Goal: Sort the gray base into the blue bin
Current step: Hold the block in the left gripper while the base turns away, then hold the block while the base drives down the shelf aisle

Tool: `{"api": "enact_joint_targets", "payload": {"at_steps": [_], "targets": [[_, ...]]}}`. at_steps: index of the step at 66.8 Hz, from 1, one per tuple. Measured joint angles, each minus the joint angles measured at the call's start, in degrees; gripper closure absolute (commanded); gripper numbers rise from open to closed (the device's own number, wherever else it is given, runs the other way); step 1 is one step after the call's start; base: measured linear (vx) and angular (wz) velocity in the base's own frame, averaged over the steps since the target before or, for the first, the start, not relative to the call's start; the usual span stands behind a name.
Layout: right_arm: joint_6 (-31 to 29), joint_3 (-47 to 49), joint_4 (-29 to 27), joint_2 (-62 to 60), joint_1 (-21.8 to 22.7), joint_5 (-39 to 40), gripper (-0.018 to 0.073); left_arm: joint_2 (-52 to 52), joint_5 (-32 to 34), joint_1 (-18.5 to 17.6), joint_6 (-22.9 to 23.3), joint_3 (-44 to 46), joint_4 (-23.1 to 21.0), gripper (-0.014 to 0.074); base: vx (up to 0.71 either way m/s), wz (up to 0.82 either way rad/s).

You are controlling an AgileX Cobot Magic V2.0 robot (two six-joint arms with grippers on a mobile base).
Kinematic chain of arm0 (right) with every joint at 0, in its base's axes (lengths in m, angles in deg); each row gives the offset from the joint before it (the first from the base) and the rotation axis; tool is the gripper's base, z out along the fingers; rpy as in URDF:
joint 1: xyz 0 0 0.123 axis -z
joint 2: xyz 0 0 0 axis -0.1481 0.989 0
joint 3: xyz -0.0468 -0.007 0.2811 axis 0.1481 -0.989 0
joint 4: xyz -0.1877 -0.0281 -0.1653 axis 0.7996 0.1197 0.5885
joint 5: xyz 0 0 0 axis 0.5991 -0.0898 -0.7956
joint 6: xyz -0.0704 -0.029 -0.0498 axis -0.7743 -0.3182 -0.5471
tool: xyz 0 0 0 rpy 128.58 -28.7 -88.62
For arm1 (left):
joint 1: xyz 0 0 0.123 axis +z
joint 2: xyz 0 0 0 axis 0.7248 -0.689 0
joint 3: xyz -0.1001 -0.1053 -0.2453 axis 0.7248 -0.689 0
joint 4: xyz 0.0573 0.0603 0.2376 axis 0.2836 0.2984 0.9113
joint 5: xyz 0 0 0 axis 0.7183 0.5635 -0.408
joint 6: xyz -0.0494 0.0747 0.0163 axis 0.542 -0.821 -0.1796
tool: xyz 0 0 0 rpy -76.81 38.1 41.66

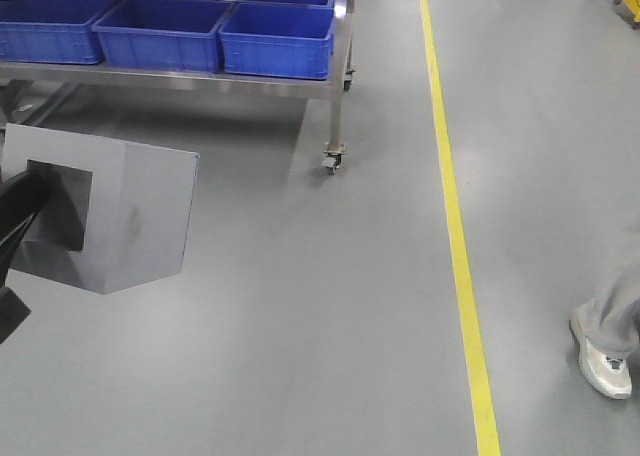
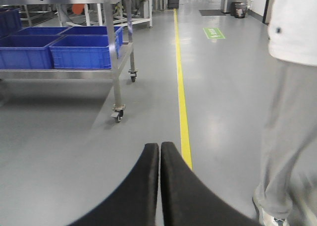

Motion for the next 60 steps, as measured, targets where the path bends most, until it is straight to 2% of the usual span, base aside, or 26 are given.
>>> {"api": "enact_joint_targets", "payload": {"at_steps": [60], "targets": [[0.0, 0.0, 0.0, 0.0, 0.0, 0.0, 0.0564, 0.0, 0.0, 0.0, 0.0, 0.0, 0.0, 0.0603, 0.36, -0.06]]}}
